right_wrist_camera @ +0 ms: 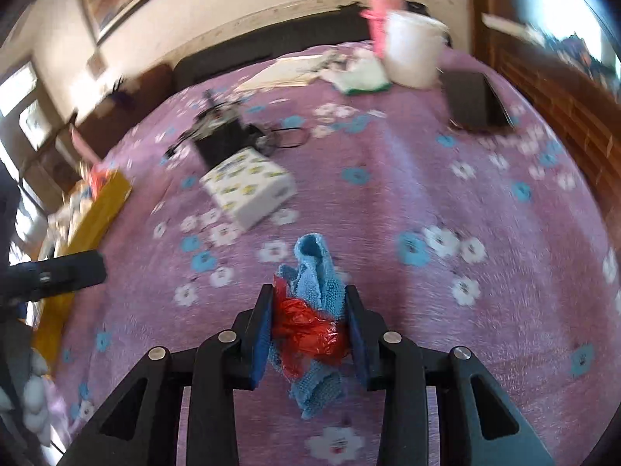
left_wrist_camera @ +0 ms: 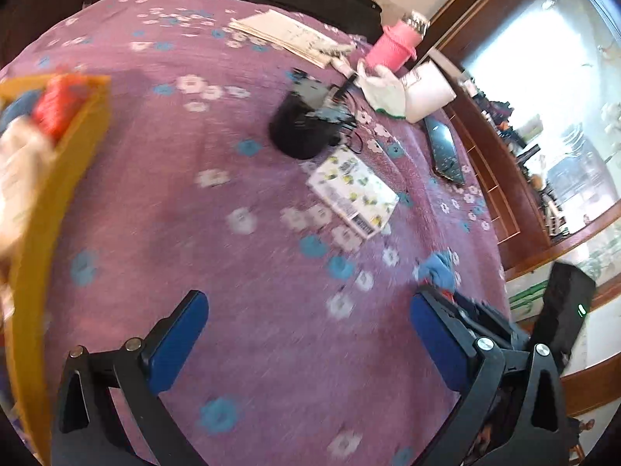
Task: Organize soft objects
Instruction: 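Grasp the blue-red cloth bundle with the right gripper while the left grasps the lemon-print pack, then carry the lemon-print pack and cloth bundle to the yellow tray and lower them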
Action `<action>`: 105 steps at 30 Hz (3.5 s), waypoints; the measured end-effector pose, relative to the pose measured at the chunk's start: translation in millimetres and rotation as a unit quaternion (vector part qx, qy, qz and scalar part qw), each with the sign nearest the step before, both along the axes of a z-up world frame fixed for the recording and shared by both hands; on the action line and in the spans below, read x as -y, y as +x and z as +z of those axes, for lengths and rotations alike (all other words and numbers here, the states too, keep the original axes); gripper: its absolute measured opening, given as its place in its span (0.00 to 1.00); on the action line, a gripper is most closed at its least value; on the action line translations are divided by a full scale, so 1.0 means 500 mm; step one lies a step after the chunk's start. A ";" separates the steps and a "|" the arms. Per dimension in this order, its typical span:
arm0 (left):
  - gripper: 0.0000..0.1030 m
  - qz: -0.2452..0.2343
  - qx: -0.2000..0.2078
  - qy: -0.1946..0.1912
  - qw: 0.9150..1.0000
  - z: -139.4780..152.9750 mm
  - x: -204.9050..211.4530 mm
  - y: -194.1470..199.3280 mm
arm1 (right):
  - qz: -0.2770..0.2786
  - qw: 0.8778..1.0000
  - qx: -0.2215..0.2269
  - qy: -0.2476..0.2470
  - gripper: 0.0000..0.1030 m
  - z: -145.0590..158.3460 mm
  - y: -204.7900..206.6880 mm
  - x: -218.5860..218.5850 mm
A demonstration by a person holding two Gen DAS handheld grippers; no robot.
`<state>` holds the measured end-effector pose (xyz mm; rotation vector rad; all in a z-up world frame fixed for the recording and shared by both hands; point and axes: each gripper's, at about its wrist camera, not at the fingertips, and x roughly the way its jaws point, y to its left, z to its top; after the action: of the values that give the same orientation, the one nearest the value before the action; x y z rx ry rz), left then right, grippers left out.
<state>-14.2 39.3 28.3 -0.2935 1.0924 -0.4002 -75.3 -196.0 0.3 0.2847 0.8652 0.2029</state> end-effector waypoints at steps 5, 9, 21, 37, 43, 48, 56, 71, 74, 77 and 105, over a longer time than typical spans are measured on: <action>0.99 0.000 0.004 0.047 0.999 -0.014 0.108 0.078 | -0.012 0.999 0.001 0.050 0.38 -0.004 -0.002 0.032; 0.99 0.011 0.009 0.095 0.995 -0.027 0.171 0.138 | -0.008 0.997 -0.001 0.076 0.38 -0.006 0.000 0.041; 0.99 0.000 0.055 0.218 0.974 -0.052 0.239 0.155 | -0.006 0.997 -0.001 0.082 0.38 -0.010 -0.004 0.045; 0.85 0.008 0.117 0.133 0.984 0.055 0.069 -0.014 | -0.010 0.999 0.003 0.047 0.38 -0.007 -0.002 0.032; 0.85 0.036 0.145 0.110 0.983 0.093 -0.027 -0.110 | -0.012 0.999 0.002 0.041 0.38 -0.006 -0.003 0.030; 0.85 0.074 0.155 0.094 0.981 0.110 -0.131 -0.186 | -0.016 1.000 -0.001 0.000 0.36 0.000 -0.001 0.006; 0.86 0.181 0.147 0.098 0.967 0.111 -0.361 -0.287 | -0.011 1.000 0.002 -0.022 0.37 0.031 -0.024 -0.035; 0.86 0.287 0.119 0.097 0.946 0.064 -0.562 -0.336 | 0.084 0.996 0.007 0.009 0.37 0.097 -0.042 -0.217; 0.86 0.281 0.116 0.107 0.947 0.051 -0.564 -0.328 | 0.118 0.993 0.009 0.013 0.37 0.112 -0.050 -0.282; 0.86 0.276 0.118 0.133 0.945 0.047 -0.565 -0.314 | 0.160 0.987 0.012 0.010 0.37 0.127 -0.064 -0.359; 0.93 0.300 0.147 0.061 0.940 0.067 -0.664 -0.302 | 0.335 0.934 0.006 -0.124 0.38 0.041 -0.077 -0.830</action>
<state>-165.3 371.1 61.9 -0.4231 0.6827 0.1685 -113.7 219.0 21.0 -0.2616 0.9417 0.7220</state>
